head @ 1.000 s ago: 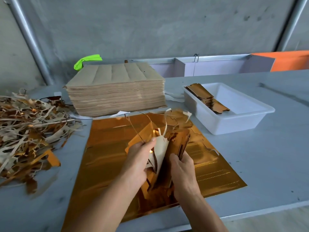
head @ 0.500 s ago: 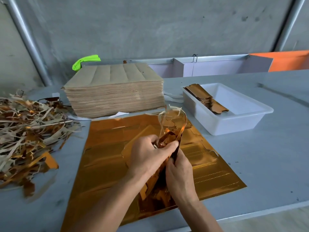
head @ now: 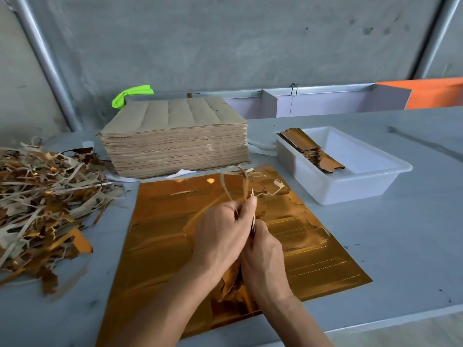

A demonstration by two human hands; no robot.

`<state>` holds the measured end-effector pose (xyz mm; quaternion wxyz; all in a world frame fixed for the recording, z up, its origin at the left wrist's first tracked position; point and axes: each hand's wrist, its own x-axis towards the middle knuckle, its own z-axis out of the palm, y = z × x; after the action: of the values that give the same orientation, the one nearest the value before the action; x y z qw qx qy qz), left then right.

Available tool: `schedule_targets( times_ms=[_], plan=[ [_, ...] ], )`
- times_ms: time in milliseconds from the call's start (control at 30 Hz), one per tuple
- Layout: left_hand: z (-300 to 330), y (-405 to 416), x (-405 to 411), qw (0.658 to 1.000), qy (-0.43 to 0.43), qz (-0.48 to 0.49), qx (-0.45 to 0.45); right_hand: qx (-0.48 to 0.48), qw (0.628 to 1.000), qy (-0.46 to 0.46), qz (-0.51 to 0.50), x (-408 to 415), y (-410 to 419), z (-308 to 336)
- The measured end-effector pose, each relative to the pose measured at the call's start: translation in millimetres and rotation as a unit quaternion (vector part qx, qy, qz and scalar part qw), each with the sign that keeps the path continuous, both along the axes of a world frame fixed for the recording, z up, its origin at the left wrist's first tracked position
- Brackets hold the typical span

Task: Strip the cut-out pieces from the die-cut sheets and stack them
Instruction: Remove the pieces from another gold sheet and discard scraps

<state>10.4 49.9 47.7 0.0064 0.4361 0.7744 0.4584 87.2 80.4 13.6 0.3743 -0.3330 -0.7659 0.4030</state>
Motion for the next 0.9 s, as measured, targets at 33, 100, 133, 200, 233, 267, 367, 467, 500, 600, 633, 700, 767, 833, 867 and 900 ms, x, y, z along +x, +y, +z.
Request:
schedule_targets(
  times_ms=[33, 100, 133, 200, 233, 267, 367, 467, 500, 600, 633, 700, 767, 833, 867, 900],
  plan=[
    [-1, -1, -3, 0.999, -0.044, -0.010, 0.005, -0.005, 1.000, -0.006, 0.000, 0, 1, -1],
    [-5, -3, -10, 0.989, -0.146, -0.009, 0.003, -0.032, 0.999, -0.009, 0.000, 0, 4, -4],
    [-7, -4, -13, 0.979, -0.202, -0.001, 0.000, -0.056, 0.998, -0.003, -0.002, 0, 6, -5],
    [-11, -6, -17, 0.938, -0.345, 0.018, 0.024, -0.136, 0.990, 0.029, -0.003, 1, 9, -7],
    [-11, -7, -17, 0.907, -0.417, 0.026, 0.043, -0.193, 0.980, 0.056, 0.009, 1, 10, -6],
    [-12, -7, -17, 0.883, -0.464, 0.035, 0.060, -0.242, 0.966, 0.084, 0.023, 1, 9, -6],
    [-15, -7, -13, 0.882, -0.463, 0.043, 0.071, -0.262, 0.956, 0.130, 0.041, 0, 6, -9],
    [-16, -5, -4, 0.904, -0.425, 0.014, 0.046, -0.242, 0.960, 0.128, 0.058, 4, 6, -12],
    [-16, -5, -2, 0.912, -0.410, 0.001, 0.022, -0.243, 0.960, 0.122, 0.065, 5, 7, -12],
    [-18, -6, 3, 0.919, -0.391, -0.045, -0.027, -0.264, 0.957, 0.113, 0.041, 8, 10, -11],
    [-18, -8, 4, 0.924, -0.376, -0.059, -0.037, -0.269, 0.957, 0.102, 0.023, 7, 11, -11],
    [-17, -10, 7, 0.930, -0.355, -0.084, -0.051, -0.310, 0.945, 0.099, -0.009, 7, 14, -12],
    [-18, -9, 8, 0.931, -0.354, -0.072, -0.051, -0.389, 0.913, 0.118, -0.020, 8, 17, -13],
    [-18, -6, 3, 0.919, -0.393, -0.002, -0.008, -0.450, 0.883, 0.135, -0.005, 11, 19, -11],
    [-18, -4, -2, 0.897, -0.440, 0.031, 0.027, -0.468, 0.871, 0.146, 0.004, 12, 20, -11],
    [-16, -3, -5, 0.868, -0.490, 0.054, 0.053, -0.478, 0.864, 0.158, 0.014, 13, 21, -10]
  ],
)
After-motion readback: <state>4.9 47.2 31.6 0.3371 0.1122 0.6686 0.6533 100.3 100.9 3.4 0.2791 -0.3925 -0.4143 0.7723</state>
